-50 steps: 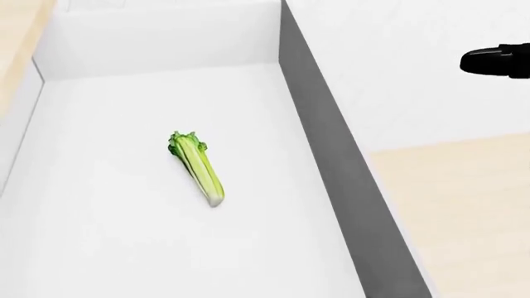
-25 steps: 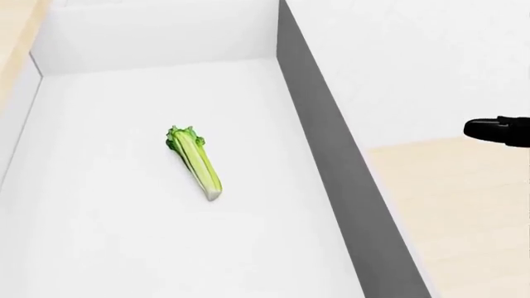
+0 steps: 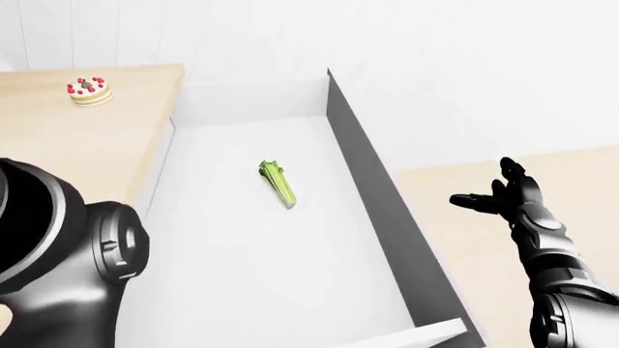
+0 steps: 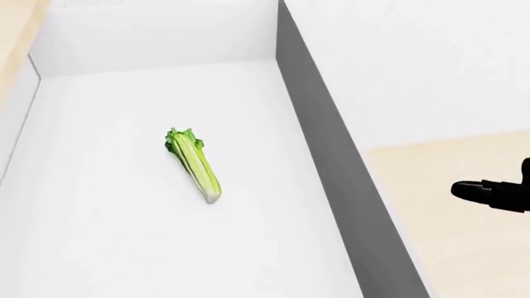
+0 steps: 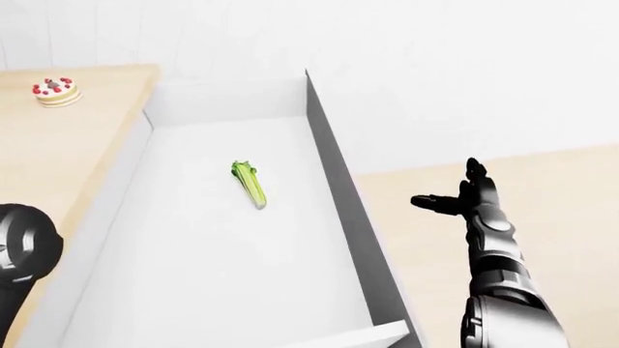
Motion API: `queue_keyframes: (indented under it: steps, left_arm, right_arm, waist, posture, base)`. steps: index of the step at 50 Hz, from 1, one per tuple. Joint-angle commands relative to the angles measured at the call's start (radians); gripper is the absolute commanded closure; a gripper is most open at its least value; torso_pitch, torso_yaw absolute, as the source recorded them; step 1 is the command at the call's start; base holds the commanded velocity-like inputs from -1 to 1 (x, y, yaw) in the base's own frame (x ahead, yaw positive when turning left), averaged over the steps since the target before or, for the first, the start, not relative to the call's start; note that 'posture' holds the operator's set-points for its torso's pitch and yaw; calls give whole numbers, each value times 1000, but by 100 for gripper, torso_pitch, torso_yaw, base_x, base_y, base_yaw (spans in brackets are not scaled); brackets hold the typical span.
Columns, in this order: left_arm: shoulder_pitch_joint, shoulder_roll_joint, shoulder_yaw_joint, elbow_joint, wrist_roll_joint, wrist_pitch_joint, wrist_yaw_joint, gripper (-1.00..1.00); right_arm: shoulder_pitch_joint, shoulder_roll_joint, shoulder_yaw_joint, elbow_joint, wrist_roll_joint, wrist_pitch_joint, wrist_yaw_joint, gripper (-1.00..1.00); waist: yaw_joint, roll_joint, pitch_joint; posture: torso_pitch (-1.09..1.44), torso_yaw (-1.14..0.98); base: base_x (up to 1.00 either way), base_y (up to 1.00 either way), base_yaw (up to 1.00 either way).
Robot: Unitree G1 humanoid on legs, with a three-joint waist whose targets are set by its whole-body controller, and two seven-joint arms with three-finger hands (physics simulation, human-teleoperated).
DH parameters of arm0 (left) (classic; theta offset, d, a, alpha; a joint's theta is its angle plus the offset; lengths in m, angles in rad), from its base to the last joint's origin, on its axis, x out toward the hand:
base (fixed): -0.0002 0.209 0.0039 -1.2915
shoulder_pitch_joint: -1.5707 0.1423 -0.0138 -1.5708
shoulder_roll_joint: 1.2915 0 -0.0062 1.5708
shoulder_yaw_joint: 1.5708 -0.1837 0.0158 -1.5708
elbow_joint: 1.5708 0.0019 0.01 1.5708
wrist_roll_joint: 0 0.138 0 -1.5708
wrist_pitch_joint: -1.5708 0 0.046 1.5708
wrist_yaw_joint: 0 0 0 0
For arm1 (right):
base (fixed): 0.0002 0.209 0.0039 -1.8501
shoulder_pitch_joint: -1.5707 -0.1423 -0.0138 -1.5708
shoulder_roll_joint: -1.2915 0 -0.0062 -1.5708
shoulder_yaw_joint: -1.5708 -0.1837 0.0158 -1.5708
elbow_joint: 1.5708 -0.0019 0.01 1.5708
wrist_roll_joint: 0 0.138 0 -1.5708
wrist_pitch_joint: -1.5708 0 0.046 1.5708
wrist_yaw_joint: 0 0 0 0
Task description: Close the right drawer.
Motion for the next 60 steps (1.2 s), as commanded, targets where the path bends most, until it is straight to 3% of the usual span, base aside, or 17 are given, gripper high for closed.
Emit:
queue_keyframes:
  steps: [1, 15, 41, 60]
  left_arm:
    - [-29, 9, 6, -4, 6, -23, 3, -100]
    - [-33, 16, 5, -9, 8, -16, -2, -100]
    - [-32, 21, 8, -16, 14, -9, -10, -100]
    - [-21, 20, 11, -29, 16, -5, -11, -100]
  right_arm:
    - [-24, -22, -7, -30, 6, -40, -4, -100]
    - [63, 9, -18, 21, 26, -112, -1, -100]
    - [156, 22, -13, 50, 1, -130, 7, -100]
    - [192, 93, -3, 66, -28, -169, -6, -100]
  waist:
    - [0, -4, -26]
    - [1, -6, -26]
    - [0, -8, -25]
    - [-1, -3, -27]
  posture:
    - [0, 0]
    - [0, 0]
    - [0, 0]
    - [0, 0]
  base:
    - [0, 0, 0]
    - [0, 0, 0]
    - [0, 0, 0]
    - [0, 0, 0]
